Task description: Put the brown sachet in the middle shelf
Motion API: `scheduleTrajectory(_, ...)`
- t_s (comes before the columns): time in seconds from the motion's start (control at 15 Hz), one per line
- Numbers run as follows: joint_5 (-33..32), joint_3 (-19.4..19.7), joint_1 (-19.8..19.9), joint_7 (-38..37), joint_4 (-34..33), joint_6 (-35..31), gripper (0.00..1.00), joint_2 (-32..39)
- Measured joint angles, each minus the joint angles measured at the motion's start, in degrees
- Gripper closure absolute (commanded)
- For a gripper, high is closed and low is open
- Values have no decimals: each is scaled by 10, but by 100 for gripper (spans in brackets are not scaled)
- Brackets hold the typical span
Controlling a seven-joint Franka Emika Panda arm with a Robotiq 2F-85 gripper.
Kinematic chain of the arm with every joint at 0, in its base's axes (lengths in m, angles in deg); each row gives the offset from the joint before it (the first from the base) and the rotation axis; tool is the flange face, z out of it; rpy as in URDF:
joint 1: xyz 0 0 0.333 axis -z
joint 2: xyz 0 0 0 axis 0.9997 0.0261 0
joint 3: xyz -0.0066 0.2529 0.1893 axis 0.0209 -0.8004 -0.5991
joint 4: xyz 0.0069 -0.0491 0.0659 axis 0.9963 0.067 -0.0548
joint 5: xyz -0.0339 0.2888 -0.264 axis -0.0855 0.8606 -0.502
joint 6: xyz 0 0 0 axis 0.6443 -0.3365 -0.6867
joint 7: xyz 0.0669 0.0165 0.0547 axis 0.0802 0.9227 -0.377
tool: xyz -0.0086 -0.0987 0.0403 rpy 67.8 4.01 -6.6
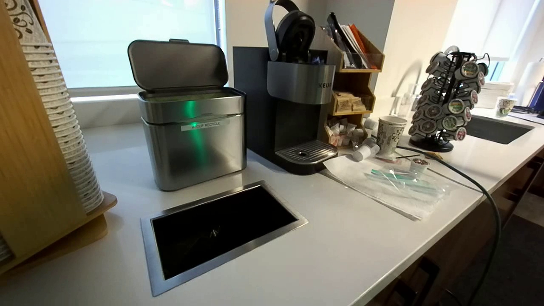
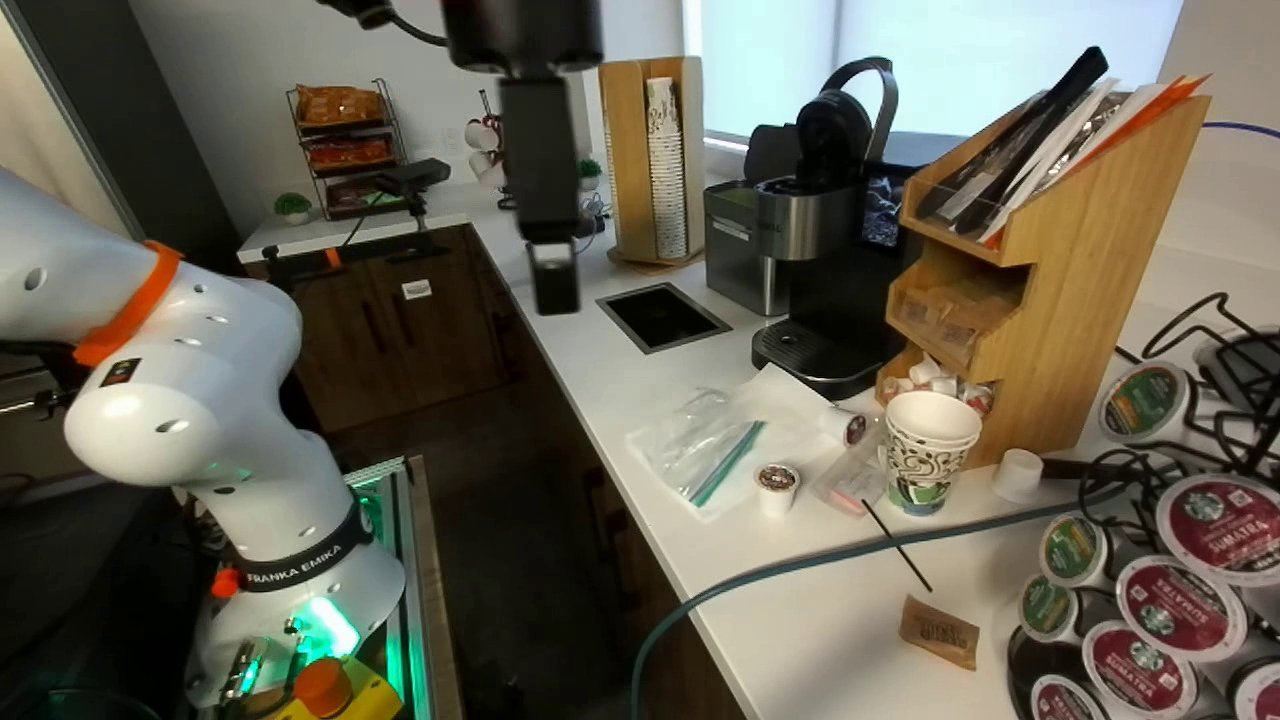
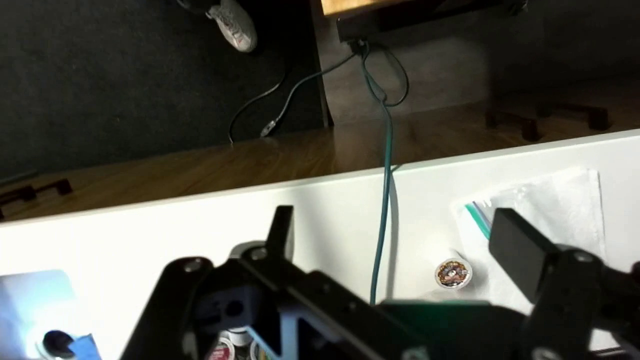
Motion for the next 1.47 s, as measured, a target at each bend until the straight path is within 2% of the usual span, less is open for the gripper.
scheduleTrajectory(0.27, 64, 39, -34, 121, -27, -90, 0, 118)
scheduleTrajectory(0.47, 114, 51, -35, 222, -68, -92, 0, 212)
scheduleTrajectory(0.67, 127, 42, -19, 256, -109, -83, 0, 280)
scheduleTrajectory(1.0, 130, 38, -12, 262, -131, -71, 0, 300)
scheduleTrajectory(1.13, 129, 24, 1, 264, -130, -76, 0, 302)
scheduleTrajectory(1.27, 129, 11, 13, 273, -116, -119, 0, 309)
scheduleTrajectory(1.47, 126, 0, 29, 300, -76, -218, 0, 331)
